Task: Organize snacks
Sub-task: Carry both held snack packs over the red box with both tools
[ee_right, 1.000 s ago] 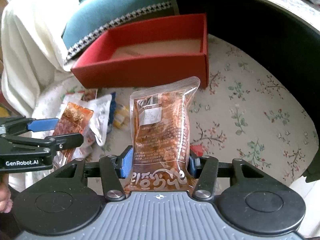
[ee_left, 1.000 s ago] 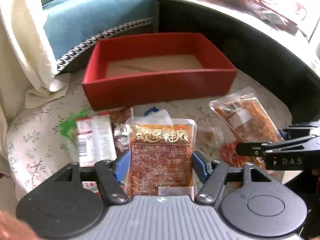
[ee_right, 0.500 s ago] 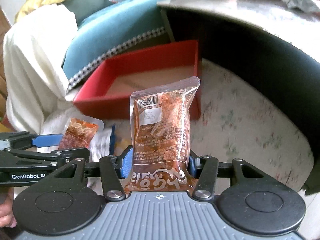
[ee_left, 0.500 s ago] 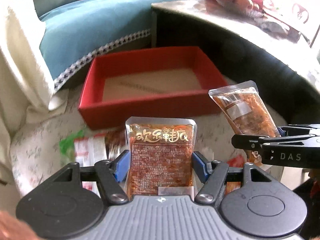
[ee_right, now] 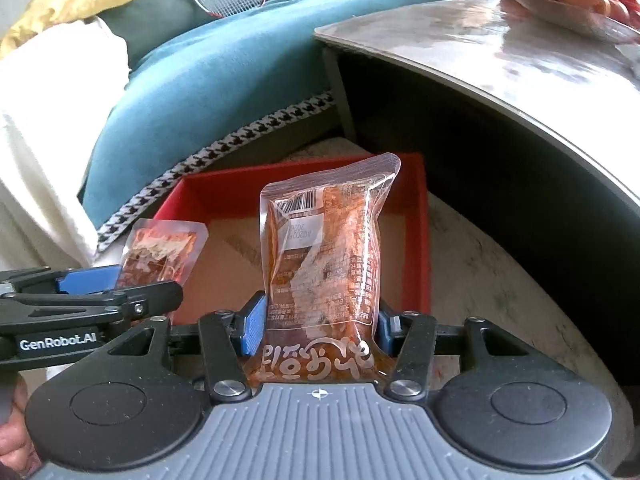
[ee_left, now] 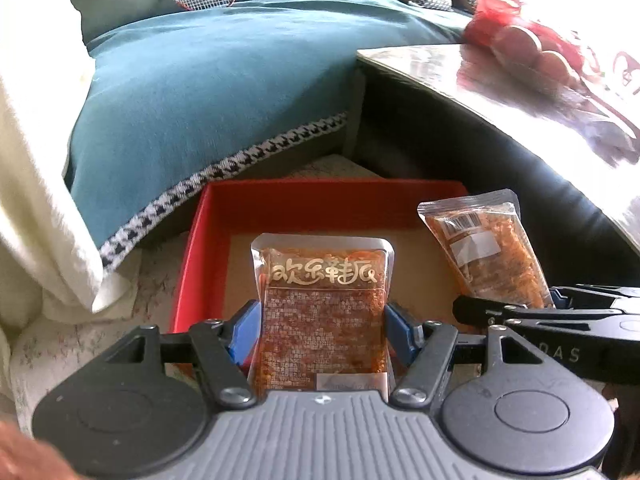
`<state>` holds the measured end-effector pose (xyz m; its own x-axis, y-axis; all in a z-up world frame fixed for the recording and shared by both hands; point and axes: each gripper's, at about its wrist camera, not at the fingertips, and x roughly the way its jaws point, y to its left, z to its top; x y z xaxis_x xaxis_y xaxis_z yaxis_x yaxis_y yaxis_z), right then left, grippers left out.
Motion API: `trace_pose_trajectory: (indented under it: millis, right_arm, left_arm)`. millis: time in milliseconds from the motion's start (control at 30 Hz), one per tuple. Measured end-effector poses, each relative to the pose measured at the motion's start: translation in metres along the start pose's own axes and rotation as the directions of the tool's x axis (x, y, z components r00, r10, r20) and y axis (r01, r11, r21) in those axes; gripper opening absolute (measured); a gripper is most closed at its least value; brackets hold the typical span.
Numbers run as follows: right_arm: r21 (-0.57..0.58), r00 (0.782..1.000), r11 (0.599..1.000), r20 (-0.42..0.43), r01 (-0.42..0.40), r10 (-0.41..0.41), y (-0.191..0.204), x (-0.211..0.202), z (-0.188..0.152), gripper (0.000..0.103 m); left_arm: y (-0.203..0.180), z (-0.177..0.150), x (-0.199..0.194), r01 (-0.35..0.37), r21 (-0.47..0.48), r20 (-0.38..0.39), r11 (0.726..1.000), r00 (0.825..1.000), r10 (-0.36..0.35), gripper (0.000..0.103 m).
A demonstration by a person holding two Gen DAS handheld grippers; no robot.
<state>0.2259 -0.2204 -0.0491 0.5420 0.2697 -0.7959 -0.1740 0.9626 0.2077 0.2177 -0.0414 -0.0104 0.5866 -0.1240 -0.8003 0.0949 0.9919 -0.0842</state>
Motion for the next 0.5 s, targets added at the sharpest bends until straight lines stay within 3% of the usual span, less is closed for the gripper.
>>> trace_pose_trajectory:
  millis: [233, 500]
  right_arm:
    - [-0.022, 0.999, 0.999, -0.037, 0.027, -0.028, 0.001, 0.037, 0.027, 0.060]
    - [-0.040, 0.994, 0.998, -0.092, 0.057, -0.060, -0.003, 0.069, 0.032, 0.060]
  left_arm:
    - [-0.006, 0.024, 0.032, -0.024, 0.005, 0.000, 1.000, 1.000, 0.024, 0.059]
    - [-0.002, 0.033, 0.072, -0.043, -0.012, -0.047, 0.999, 0.998, 0.043, 0.059]
